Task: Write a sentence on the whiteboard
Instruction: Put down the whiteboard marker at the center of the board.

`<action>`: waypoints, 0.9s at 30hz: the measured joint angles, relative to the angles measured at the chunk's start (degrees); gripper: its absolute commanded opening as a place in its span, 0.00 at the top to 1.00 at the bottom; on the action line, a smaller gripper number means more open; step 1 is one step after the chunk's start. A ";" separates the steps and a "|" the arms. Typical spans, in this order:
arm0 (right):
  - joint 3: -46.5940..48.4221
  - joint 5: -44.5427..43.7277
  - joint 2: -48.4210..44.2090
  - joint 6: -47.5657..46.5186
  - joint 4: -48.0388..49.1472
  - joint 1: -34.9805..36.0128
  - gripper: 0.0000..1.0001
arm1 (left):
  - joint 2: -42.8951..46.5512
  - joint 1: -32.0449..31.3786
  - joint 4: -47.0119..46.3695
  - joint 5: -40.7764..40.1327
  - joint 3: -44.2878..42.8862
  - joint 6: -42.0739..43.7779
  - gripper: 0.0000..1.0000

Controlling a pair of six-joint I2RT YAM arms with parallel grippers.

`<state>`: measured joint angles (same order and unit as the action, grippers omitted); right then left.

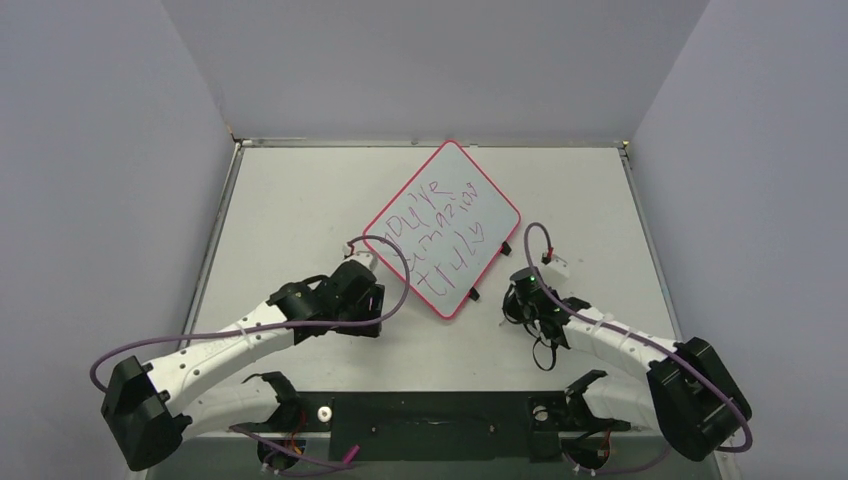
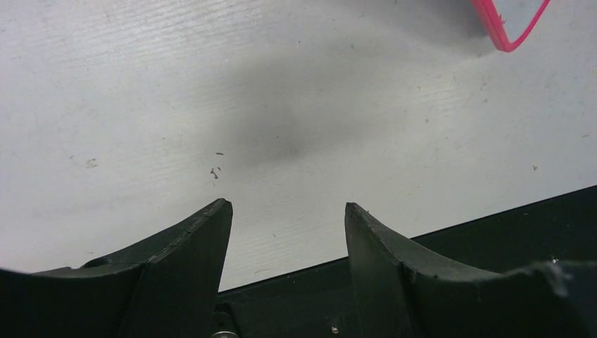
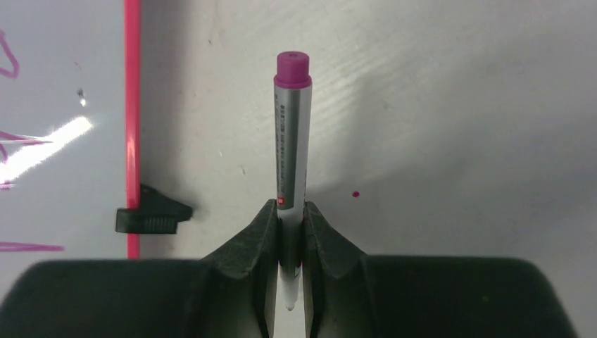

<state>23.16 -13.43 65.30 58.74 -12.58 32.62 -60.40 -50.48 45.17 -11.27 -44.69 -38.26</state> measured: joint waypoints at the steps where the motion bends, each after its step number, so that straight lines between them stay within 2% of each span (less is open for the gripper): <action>1: -0.02 0.74 1.36 0.83 1.33 -0.50 0.99 | 0.35 1.14 -0.44 0.63 0.42 0.70 0.43; 2: 0.28 1.36 1.99 1.25 2.73 -1.11 0.98 | 0.68 2.19 -0.98 1.38 0.68 1.46 0.43; 4: 0.72 2.23 4.50 1.81 4.79 -2.34 0.88 | 1.27 3.65 -2.05 2.69 0.92 2.56 0.43; 7: 2.36 2.75 7.85 2.27 7.54 -3.61 0.59 | 2.21 5.38 -3.30 4.31 0.94 3.80 0.43; 11: 3.65 3.48 9.46 2.36 10.54 -4.24 0.37 | 3.08 6.54 -4.46 5.90 0.94 4.81 0.43; 15: 4.13 2.67 8.57 1.90 9.75 -4.55 0.30 | 3.74 7.15 -4.94 6.97 0.94 5.55 0.43; 20: 4.17 -0.13 4.15 -0.39 0.92 -4.57 0.27 | 4.94 8.00 -4.96 7.41 0.94 6.47 0.43; 24: 4.70 -3.56 -4.63 -4.00 -9.14 -4.44 0.18 | 6.03 8.66 -4.94 7.45 0.94 7.82 0.43; 27: 6.93 -6.12 -13.46 -6.58 -13.42 -4.42 0.16 | 6.56 9.25 -4.94 7.43 0.90 9.01 0.43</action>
<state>30.09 -19.55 51.83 52.16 -26.00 28.21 -53.84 -41.23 40.23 -3.84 -43.79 -29.26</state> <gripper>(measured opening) 0.820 0.574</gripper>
